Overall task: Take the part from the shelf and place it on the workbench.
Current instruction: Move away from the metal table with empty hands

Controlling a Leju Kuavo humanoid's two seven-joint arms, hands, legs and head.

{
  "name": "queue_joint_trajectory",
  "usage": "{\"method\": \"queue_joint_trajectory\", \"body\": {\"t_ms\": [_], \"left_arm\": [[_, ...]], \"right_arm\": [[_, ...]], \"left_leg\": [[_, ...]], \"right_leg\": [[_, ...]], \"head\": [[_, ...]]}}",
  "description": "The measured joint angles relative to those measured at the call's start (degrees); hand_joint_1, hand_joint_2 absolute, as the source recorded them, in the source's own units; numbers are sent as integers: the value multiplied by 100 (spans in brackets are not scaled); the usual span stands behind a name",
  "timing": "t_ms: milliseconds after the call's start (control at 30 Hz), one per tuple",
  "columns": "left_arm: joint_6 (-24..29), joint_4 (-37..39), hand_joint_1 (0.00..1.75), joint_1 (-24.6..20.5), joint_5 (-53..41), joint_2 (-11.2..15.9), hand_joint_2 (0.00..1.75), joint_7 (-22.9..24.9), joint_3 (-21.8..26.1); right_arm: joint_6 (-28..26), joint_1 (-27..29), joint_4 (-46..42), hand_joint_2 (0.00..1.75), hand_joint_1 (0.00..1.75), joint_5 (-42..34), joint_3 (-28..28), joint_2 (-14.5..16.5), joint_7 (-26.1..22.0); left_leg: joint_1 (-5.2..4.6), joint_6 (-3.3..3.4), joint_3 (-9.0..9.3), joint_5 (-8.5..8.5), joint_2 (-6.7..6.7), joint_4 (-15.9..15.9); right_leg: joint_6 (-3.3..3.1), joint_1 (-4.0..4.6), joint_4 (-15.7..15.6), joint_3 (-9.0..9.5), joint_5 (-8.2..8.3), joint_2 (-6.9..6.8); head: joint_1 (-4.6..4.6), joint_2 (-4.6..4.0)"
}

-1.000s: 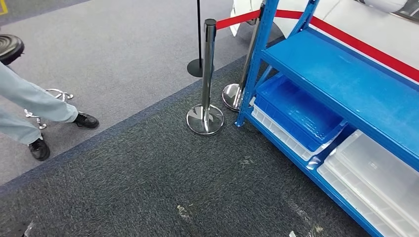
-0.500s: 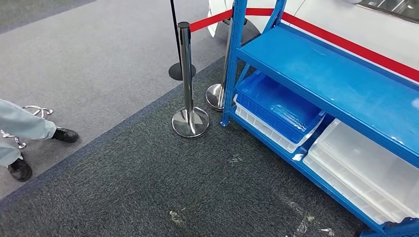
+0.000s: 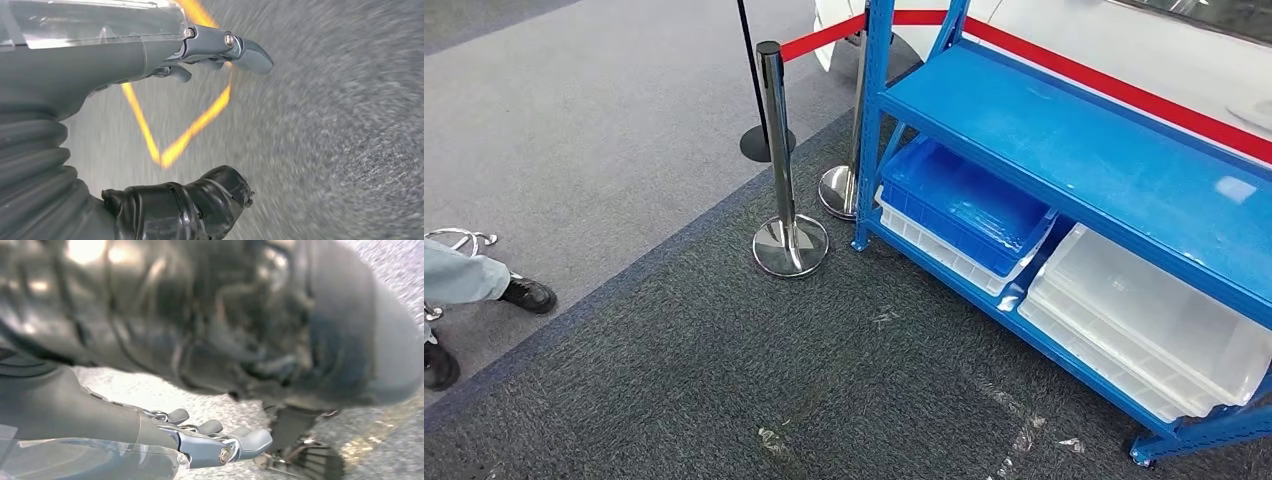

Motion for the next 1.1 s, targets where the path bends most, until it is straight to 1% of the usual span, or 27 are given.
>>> {"method": "queue_joint_trajectory", "body": {"t_ms": [33,100,167,200,267,300,333,367,400,433,467,500,533,600,633,700,733,767,800,833,867,900,933,1000,1033,1067,1100], "left_arm": [[-51,0,0,9,-124,28,175,-118,-74],[-92,0,0,16,-296,75,175,-344,-224],[-94,0,0,19,-412,100,175,-532,-364],[-90,0,0,30,-456,111,175,-590,-426],[-80,0,0,63,-552,138,175,-645,-550],[-76,0,0,79,-601,148,175,-645,-609],[-72,0,0,91,-649,152,175,-628,-672],[-66,0,0,99,-680,152,175,-599,-729],[-55,0,0,102,-703,160,175,-564,-790],[-41,0,0,101,-718,169,175,-532,-846],[-24,0,0,100,-723,182,175,-502,-893],[-4,0,0,101,-725,198,175,-469,-936],[15,0,0,103,-718,206,175,-437,-969],[41,0,0,97,-679,214,175,-369,-1016],[46,0,0,86,-656,214,175,-348,-1029],[50,0,0,83,-631,205,175,-328,-1038],[52,0,0,91,-628,200,175,-319,-1040],[53,0,0,104,-628,192,175,-307,-1041],[51,0,0,114,-630,186,175,-288,-1042],[35,1,0,118,-637,182,175,-266,-1043],[13,1,0,118,-645,179,175,-243,-1044],[-14,2,0,117,-654,176,175,-220,-1048],[-36,2,0,117,-663,173,175,-201,-1060],[-48,2,0,117,-666,167,175,-180,-1097],[-40,2,0,115,-660,166,175,-175,-1115],[-29,2,0,112,-651,164,175,-175,-1126],[-14,2,0,105,-642,163,175,-179,-1132]], "right_arm": [[15,-9,-1,0,0,27,22,29,-43],[32,-5,-1,0,0,83,69,104,-102],[45,7,-1,0,0,149,124,190,-120],[51,5,-1,0,0,183,158,227,-121],[45,-4,-2,0,0,240,222,281,-129],[26,-4,-1,0,0,260,251,301,-132],[-6,0,-1,0,0,272,281,313,-130],[-42,3,0,0,0,274,307,320,-118],[-84,5,0,0,0,273,327,322,-96],[-119,5,0,0,0,267,340,322,-67],[-143,1,0,0,0,264,347,322,-35],[-166,-4,0,0,0,264,355,320,1],[-189,-5,0,0,0,267,367,318,44],[-261,10,1,0,0,269,389,310,147],[-311,24,2,0,0,259,395,302,203],[-404,27,4,0,0,231,410,290,289],[-438,17,4,0,0,221,423,289,313],[-455,6,4,0,0,217,438,291,322],[-462,-1,4,0,0,216,451,294,319],[-461,1,4,0,0,213,460,297,307],[-456,6,4,0,0,208,466,302,286],[-445,11,4,0,0,202,470,306,259],[-426,12,4,0,0,199,473,310,221],[-358,-4,3,0,0,222,483,319,134],[-316,-13,2,0,0,245,493,327,86],[-280,-18,1,0,0,271,508,337,49],[-251,-19,-1,0,0,294,528,351,21]], "left_leg": [[-11,-31,8,-9,48,0],[-10,-105,29,-22,142,-15],[12,-174,-2,-139,37,108],[23,-200,-84,-272,-80,306],[31,-231,-415,-632,-292,1033],[32,-242,-585,-742,-338,1375],[33,-248,-687,-749,-359,1560],[34,-246,-688,-646,-366,1522],[35,-239,-577,-441,-385,1245],[42,-227,-413,-235,-461,851],[48,-215,-256,-100,-569,486],[52,-197,-132,-10,-659,207],[52,-180,-77,-2,-722,81],[51,-126,-62,-4,-662,57],[60,-91,-55,11,-608,35],[82,-15,-37,40,-491,-12],[75,9,-33,42,-428,-21],[69,26,-35,37,-364,-21],[63,35,-37,32,-300,-19],[61,37,-35,26,-239,-18],[61,34,-29,20,-182,-17],[61,27,-18,13,-129,-15],[59,15,-2,4,-78,-16],[37,-29,25,-20,15,-8],[25,-61,36,-29,60,-6],[14,-94,45,-35,107,-8],[14,-130,61,-39,153,-16]], "right_leg": [[-25,22,-106,33,3,-32],[-84,27,-135,37,27,84],[-151,8,-184,75,66,190],[-182,-9,-205,95,86,239],[-210,-14,-202,85,97,356],[-216,-11,-194,82,97,426],[-219,-8,-184,82,95,499],[-219,-6,-173,83,91,564],[-215,-6,-157,85,85,633],[-204,-8,-138,82,76,696],[-185,0,-108,66,64,758],[-160,3,-83,42,59,821],[-134,4,-68,13,60,876],[-75,2,-71,-29,83,983],[-44,8,-46,-51,63,947],[24,17,275,-206,-146,705],[52,6,598,-357,-325,540],[75,-11,986,-541,-511,441],[89,-28,1332,-705,-642,392],[98,-42,1523,-794,-674,369],[100,-52,1512,-784,-608,353],[93,-56,1276,-660,-449,332],[73,-53,870,-443,-247,268],[6,-6,141,-80,-16,70],[-29,17,-42,2,17,12],[-55,38,-88,4,3,11],[-85,41,-98,-3,19,79]], "head": [[-4,0],[-8,0],[-18,0],[-28,0],[-47,0],[-50,0],[-51,0],[-51,0],[-51,0],[-52,0],[-50,0],[-47,0],[-47,0],[-43,0],[-41,0],[-7,0],[9,0],[21,0],[21,0],[22,0],[23,0],[25,0],[25,0],[21,0],[18,0],[16,0],[16,0]]}}
